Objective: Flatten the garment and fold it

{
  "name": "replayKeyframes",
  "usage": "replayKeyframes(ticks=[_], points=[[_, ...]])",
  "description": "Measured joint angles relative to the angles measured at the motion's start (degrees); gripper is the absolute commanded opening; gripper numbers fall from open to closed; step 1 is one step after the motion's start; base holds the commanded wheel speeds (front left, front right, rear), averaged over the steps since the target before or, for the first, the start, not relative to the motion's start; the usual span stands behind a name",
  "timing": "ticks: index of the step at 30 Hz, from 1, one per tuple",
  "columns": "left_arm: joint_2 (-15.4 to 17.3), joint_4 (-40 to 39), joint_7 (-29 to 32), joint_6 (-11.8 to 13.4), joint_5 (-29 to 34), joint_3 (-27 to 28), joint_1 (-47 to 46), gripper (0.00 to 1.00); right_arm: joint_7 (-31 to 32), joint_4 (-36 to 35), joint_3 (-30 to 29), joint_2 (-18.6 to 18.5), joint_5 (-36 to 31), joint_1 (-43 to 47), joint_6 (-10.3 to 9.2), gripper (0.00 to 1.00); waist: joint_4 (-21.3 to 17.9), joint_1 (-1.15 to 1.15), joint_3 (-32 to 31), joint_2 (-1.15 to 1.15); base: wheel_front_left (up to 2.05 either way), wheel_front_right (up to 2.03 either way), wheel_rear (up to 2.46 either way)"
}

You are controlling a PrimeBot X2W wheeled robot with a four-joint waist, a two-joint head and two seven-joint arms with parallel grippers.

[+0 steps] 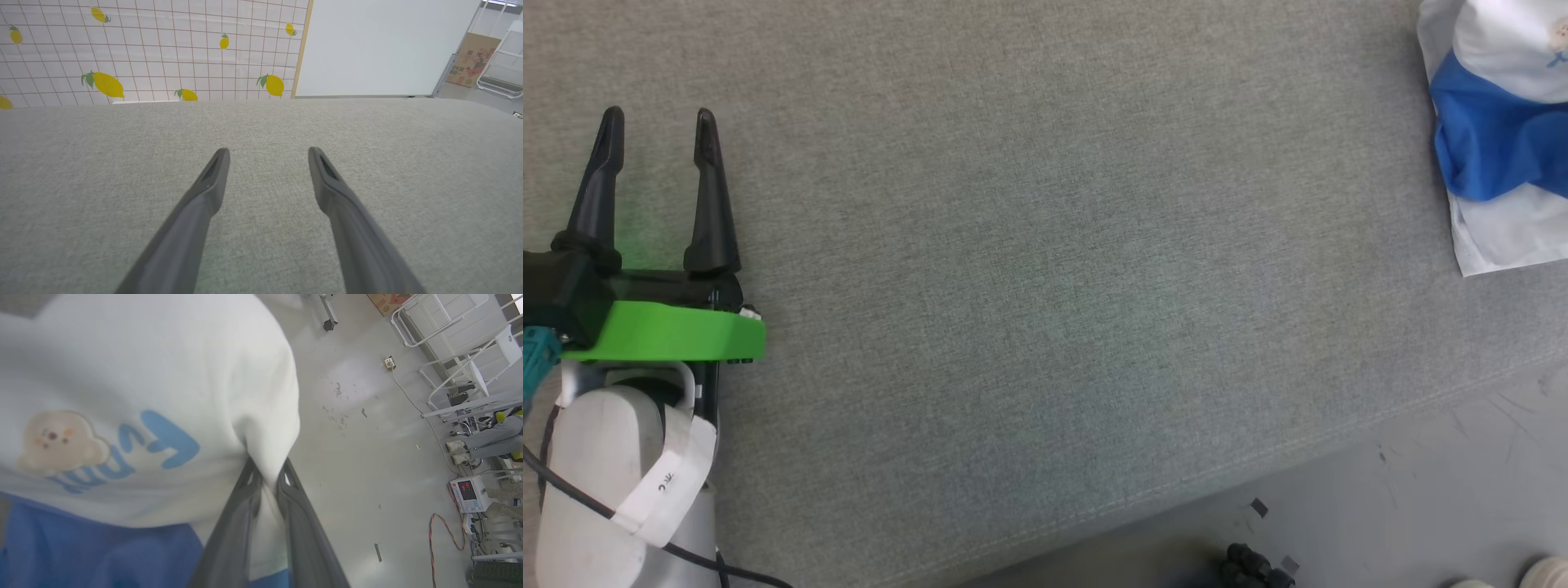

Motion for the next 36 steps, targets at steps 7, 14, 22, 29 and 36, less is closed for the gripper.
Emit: replayKeyframes(ticks=[7,14,22,29,36], points=[[-1.51,3.11,-1.69,0.15,-0.96,-0.74,0.15,1.00,-3.02,0.57,-3.15,0.58,-3.74,0.08,-0.01,1.00,1.01,-0.01,-3.22,0.00,0.00,0.00,0.00],[-4.57,8.09,-4.15,0.53,-3.02,-1.23,2.70,1.00,-10.94,-2.69,-0.84,1.08,1.63,4.49,-0.01,1.00,3.14,-0.01,-8.74,0.00,0.00,0.00,0.00],[-7.26,11.03,-4.83,0.96,-4.00,-2.41,6.50,1.00,-18.31,-15.61,6.04,2.92,15.83,16.64,0.00,1.00,7.18,-0.01,-16.02,0.00,0.00,0.00,0.00],[-8.14,12.55,-5.13,0.86,-4.48,-3.72,8.05,1.00,-20.30,-31.51,9.18,5.83,22.90,29.29,-0.01,1.00,11.83,-0.02,-21.04,0.00,0.00,0.00,0.00],[-8.94,13.32,-5.15,0.65,-4.52,-5.42,9.23,1.00,-21.84,-40.38,9.80,10.65,24.05,39.10,-0.01,1.00,16.14,-0.02,-24.97,0.00,0.00,0.00,0.00]])
